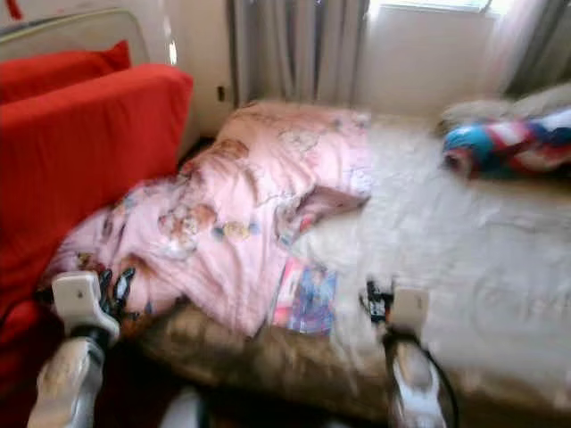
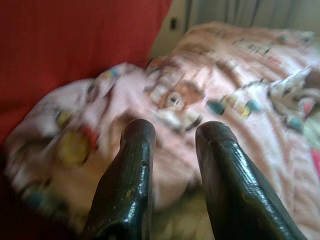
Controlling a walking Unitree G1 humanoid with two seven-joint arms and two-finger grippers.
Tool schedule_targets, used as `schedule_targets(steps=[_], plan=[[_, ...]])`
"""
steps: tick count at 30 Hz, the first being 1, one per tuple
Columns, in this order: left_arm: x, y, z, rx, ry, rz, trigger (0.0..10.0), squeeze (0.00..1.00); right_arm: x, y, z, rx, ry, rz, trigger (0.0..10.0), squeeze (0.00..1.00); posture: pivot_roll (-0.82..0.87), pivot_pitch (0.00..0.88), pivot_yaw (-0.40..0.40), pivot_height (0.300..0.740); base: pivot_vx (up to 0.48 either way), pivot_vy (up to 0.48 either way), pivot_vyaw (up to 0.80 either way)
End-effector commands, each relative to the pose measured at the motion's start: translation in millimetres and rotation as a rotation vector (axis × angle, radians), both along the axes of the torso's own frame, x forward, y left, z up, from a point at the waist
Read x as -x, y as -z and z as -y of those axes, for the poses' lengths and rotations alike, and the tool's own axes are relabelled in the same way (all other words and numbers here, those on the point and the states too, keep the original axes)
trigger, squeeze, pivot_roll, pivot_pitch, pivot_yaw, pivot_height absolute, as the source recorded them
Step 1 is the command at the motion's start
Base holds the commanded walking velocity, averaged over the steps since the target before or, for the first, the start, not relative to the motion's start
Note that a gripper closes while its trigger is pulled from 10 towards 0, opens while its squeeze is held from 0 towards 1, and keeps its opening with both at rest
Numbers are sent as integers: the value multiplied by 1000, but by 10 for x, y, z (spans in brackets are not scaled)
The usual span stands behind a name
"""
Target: Clean up the room
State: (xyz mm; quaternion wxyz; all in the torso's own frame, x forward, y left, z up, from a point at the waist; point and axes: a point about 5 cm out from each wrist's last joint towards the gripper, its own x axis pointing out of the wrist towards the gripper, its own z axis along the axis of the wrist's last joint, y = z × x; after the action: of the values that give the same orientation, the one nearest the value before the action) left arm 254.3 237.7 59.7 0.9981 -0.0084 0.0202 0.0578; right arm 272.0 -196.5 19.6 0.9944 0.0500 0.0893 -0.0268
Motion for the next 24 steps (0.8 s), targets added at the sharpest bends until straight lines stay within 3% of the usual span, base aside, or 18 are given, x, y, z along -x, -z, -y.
schedule_targets(steps=[1,8,22,24], plan=[[-59,-77,10,-7,8,23,10000,0,-35,-38,-21,-2,-10,13,10000,0,59,0,-40,646,0,0,0],[-52,-76,31,-6,16,21,10000,0,-33,-35,-41,4,-28,12,10000,0,61,0,-42,646,0,0,0],[-48,-71,69,-2,41,19,10000,0,-13,-28,-59,-4,-38,14,10000,0,59,0,-35,646,0,0,800],[-52,-68,85,-7,53,15,10000,0,-7,-18,-54,-10,-28,8,10000,0,59,0,-33,646,0,0,0]])
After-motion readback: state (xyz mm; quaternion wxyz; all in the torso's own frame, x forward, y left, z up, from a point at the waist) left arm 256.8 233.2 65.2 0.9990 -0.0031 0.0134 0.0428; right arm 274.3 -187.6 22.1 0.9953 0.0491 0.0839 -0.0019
